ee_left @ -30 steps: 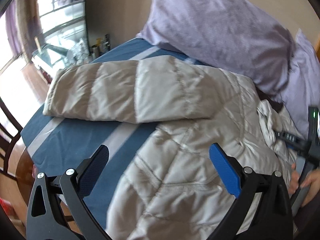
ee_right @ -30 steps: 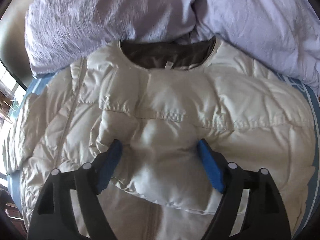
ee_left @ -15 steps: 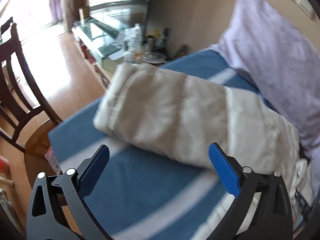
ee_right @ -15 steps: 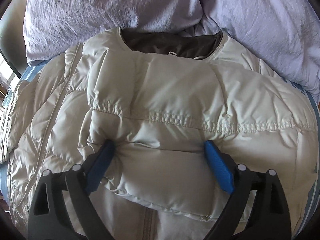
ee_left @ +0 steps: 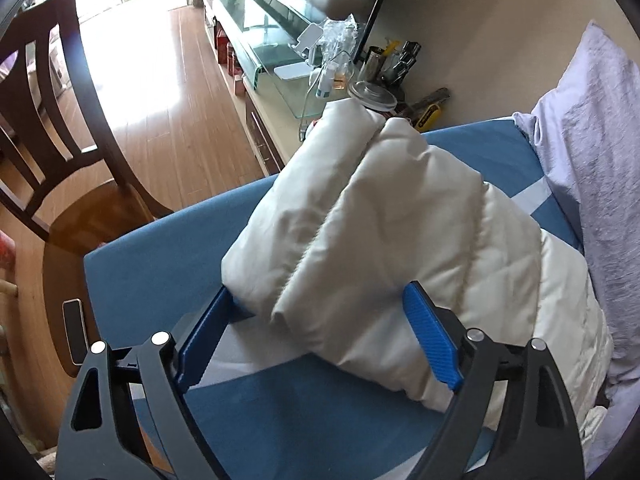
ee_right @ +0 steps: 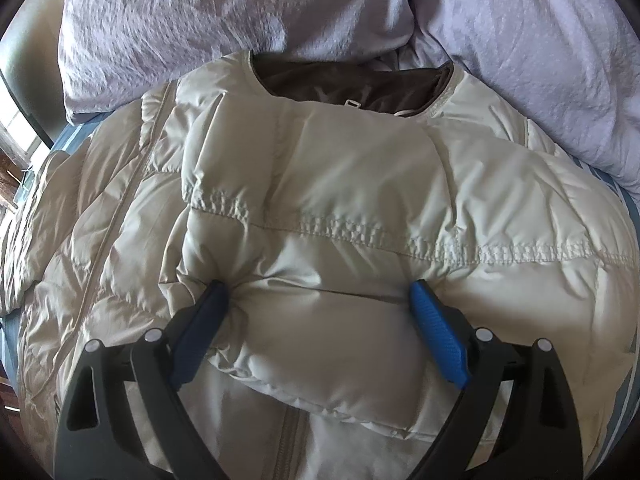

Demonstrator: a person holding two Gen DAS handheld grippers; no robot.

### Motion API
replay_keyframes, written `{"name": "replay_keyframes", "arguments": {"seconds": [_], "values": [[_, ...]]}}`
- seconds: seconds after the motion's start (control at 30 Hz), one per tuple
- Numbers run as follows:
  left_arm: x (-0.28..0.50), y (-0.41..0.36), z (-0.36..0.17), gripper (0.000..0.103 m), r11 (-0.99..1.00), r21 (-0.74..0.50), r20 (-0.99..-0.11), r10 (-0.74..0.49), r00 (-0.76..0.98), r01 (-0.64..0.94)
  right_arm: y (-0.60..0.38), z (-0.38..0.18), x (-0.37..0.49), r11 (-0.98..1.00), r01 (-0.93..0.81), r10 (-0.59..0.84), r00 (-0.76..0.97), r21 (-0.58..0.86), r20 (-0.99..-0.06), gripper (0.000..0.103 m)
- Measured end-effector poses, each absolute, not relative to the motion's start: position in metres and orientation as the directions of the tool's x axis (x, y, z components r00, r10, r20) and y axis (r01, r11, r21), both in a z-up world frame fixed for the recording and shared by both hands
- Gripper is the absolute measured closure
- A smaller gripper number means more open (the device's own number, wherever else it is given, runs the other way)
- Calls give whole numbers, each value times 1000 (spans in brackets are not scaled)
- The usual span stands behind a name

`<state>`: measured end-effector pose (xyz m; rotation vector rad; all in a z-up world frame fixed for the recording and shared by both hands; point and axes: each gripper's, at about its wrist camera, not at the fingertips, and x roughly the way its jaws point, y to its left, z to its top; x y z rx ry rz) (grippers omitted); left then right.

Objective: Fold large clothes
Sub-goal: 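Grasp the other sleeve cuff with the left gripper and lift it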

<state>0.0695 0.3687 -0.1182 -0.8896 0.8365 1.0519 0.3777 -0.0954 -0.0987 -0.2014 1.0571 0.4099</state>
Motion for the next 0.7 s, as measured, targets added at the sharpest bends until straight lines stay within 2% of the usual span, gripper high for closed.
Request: {"name": "replay_keyframes", "arguments": {"seconds": [0.17, 0.27, 0.33, 0.4, 0.57, 0.7], "values": [[75, 370, -118, 40, 236, -167, -880, 403, 253, -957, -97, -98, 376, 906, -421, 234, 426, 37, -874, 11], [77, 370, -118, 56, 246, -162, -874, 413, 255, -956, -96, -98, 376, 907, -419, 234, 425, 39, -874, 11], [79, 368, -118, 71, 258, -181, -869, 409, 277, -949, -95, -98, 377, 908, -418, 233, 425, 39, -875, 11], [82, 366, -114, 79, 272, -187, -864, 412, 290, -944, -96, -98, 376, 908, -418, 233, 424, 39, -875, 11], [85, 361, -93, 84, 308, -217, -833, 436, 340, -926, -96, -97, 377, 907, -419, 237, 410, 49, -881, 10], [93, 348, -55, 84, 378, -283, -768, 461, 445, -881, -102, -91, 377, 905, -417, 255, 387, 79, -886, 10]]}}
